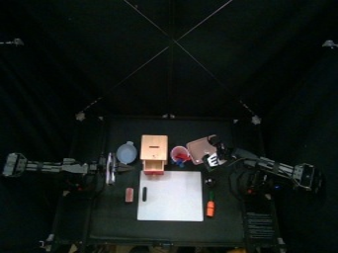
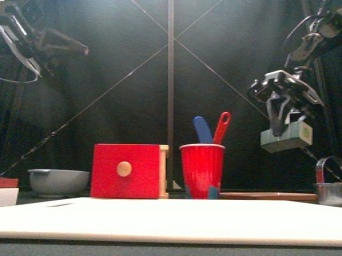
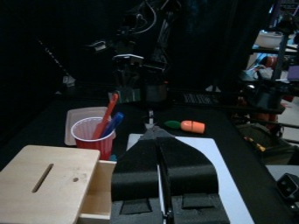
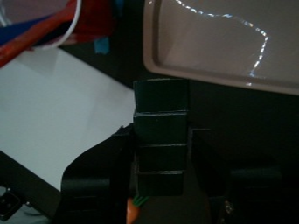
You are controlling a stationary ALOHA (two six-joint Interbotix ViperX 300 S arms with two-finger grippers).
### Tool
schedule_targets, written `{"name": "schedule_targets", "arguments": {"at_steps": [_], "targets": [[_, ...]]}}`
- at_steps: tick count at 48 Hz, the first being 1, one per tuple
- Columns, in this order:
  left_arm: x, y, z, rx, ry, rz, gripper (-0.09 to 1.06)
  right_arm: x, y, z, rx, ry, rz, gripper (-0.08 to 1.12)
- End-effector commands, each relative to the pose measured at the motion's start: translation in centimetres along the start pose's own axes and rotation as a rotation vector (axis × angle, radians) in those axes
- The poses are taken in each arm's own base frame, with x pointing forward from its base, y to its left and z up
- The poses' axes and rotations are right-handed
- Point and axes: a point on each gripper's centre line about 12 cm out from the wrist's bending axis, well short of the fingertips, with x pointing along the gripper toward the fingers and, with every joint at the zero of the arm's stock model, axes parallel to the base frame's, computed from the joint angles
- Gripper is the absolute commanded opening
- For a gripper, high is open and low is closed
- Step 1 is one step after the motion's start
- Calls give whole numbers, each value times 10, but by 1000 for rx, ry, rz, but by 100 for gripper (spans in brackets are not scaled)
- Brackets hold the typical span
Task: Place sushi on board then cut the sushi with the knife then place the pieces on the plate
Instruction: Place the sushi on the board
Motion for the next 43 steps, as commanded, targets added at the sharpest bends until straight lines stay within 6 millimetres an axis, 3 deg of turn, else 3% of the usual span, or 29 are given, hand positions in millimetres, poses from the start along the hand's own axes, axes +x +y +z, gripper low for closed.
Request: {"name": "schedule_targets", "arguments": {"at_steps": [1, 18, 25, 43], "targets": [[2, 0, 6, 0, -21, -1, 13, -3, 22, -17, -1, -3, 22, 63], [0, 0, 1, -1, -8, 0, 13, 3, 56, -53, 133, 1, 36, 63], [-1, 1, -4, 3, 5, 3, 13, 14, 84, -57, 44, -33, 76, 63], [-4, 1, -16, 2, 37, 3, 13, 65, 168, -52, -12, 6, 44, 64]]}}
